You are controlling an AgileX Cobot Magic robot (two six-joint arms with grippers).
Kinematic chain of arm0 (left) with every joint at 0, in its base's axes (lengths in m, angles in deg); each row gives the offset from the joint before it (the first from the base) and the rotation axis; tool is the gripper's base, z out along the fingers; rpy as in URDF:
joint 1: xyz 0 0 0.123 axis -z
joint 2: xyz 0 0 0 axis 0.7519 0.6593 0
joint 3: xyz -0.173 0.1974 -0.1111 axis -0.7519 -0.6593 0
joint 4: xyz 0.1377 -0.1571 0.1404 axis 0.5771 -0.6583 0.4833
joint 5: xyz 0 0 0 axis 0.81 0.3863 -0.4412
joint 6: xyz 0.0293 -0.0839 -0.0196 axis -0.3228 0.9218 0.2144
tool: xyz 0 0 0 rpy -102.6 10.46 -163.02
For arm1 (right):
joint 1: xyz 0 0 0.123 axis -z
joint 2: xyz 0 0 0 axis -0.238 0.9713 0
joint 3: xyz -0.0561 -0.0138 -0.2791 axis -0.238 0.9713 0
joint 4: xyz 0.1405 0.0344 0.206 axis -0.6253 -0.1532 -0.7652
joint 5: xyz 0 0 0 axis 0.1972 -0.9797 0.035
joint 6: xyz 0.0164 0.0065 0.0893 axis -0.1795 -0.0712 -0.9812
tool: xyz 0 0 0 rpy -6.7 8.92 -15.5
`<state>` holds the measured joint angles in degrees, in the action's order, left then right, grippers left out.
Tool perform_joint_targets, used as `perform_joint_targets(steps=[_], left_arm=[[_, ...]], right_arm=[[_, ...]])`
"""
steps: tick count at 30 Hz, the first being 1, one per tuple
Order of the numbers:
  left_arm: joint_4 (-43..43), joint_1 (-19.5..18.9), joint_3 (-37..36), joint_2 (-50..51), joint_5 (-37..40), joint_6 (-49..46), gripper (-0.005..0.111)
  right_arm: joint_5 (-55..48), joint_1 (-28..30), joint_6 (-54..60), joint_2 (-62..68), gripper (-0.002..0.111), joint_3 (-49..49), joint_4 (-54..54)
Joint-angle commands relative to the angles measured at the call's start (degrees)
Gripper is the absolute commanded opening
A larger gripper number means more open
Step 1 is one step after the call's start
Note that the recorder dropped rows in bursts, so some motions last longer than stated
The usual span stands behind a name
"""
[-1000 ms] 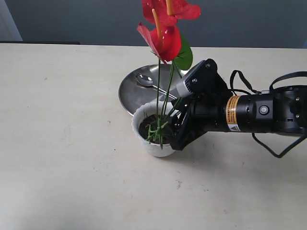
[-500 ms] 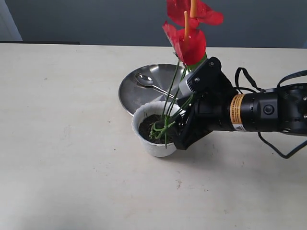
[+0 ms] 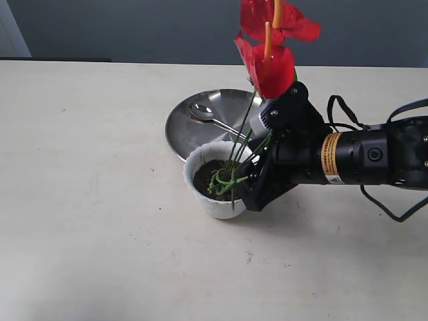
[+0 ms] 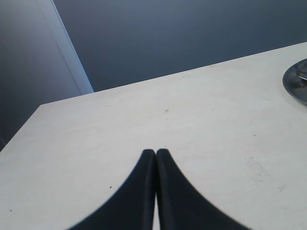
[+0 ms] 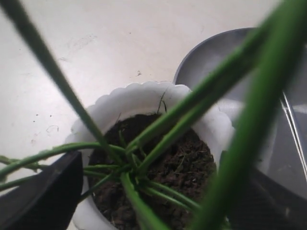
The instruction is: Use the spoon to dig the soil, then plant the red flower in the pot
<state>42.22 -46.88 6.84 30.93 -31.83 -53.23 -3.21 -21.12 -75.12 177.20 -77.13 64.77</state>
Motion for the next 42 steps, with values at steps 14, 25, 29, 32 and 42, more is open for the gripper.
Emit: perform_joint_targets(steps=[14, 25, 29, 32, 42], left_arm=[[-0.3, 0.0, 0.0, -0.2, -0.6, 0.2, 0.0], [-0.3, 0.0, 0.0, -0.2, -0.6, 0.2, 0.0], [-0.3, 0.0, 0.0, -0.2, -0.6, 0.2, 0.0], [-0.3, 0.0, 0.0, -0.2, -0.6, 0.2, 0.0], [-0.3, 0.0, 0.0, -0.2, -0.6, 0.2, 0.0]], right_arm=[[-0.8, 0.1, -2.3, 0.2, 0.068, 0.9, 3.5], [0.6, 0.1, -2.6, 0.2, 0.057, 0.9, 2.3], [0.6, 0.1, -3.1, 0.2, 0.057, 0.9, 2.0], [0.8, 0.1, -3.2, 0.2, 0.057, 0.9, 2.0], [1.6, 0.1, -4.0, 0.6, 0.031, 0.9, 2.0]])
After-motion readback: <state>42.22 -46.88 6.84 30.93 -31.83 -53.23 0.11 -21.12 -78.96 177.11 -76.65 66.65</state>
